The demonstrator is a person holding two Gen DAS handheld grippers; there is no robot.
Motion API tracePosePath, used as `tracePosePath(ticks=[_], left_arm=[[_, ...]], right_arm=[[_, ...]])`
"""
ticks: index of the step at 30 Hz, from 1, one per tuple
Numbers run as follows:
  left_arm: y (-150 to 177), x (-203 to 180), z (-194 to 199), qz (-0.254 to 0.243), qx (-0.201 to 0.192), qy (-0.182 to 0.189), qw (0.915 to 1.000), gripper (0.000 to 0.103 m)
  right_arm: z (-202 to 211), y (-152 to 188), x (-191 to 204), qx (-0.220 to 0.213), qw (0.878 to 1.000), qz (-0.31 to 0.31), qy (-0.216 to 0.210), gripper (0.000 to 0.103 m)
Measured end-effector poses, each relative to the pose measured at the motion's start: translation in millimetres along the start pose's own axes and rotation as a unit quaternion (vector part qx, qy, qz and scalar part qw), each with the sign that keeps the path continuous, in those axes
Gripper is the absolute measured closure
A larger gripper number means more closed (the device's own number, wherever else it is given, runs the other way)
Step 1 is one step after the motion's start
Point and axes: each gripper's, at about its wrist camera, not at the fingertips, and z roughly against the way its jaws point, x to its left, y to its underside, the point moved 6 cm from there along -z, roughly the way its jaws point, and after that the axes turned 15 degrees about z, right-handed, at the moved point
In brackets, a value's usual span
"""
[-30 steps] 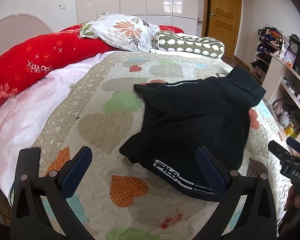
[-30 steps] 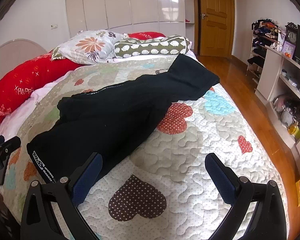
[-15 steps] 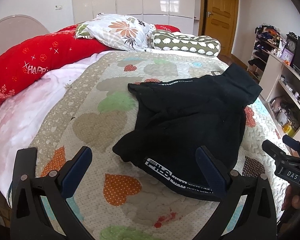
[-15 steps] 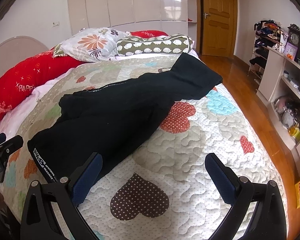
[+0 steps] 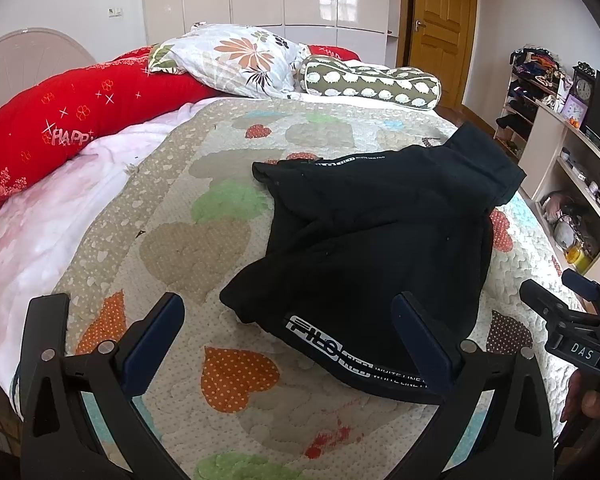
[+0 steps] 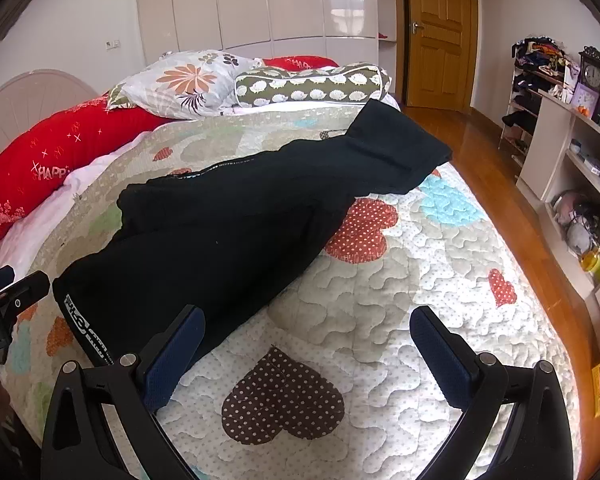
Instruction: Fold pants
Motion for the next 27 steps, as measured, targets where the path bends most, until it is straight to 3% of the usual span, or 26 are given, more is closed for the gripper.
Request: tracePosePath(ticks=[10,16,27], left_arm=[[11.1,15.1,-17.6,0.019,0.035,0.013,0.9991,0.000],[18.8,33.5,-35.8,0.031,0.053,-0.005,0.9981,0.000],[22.1,19.4,-65.9,0.060,0.102,0.054,0.9915,0.000]], right_arm=[[-16.2,6.4,-15.2,0.009,1.000,-0.013,0.002,0.000],[-31.0,7.6,-37.7,0.014,0.999,-0.043,-0.001,0.002],[-52.5,2.4,-42.8,0.023,0.999,-0.047,-0.012,0.003]])
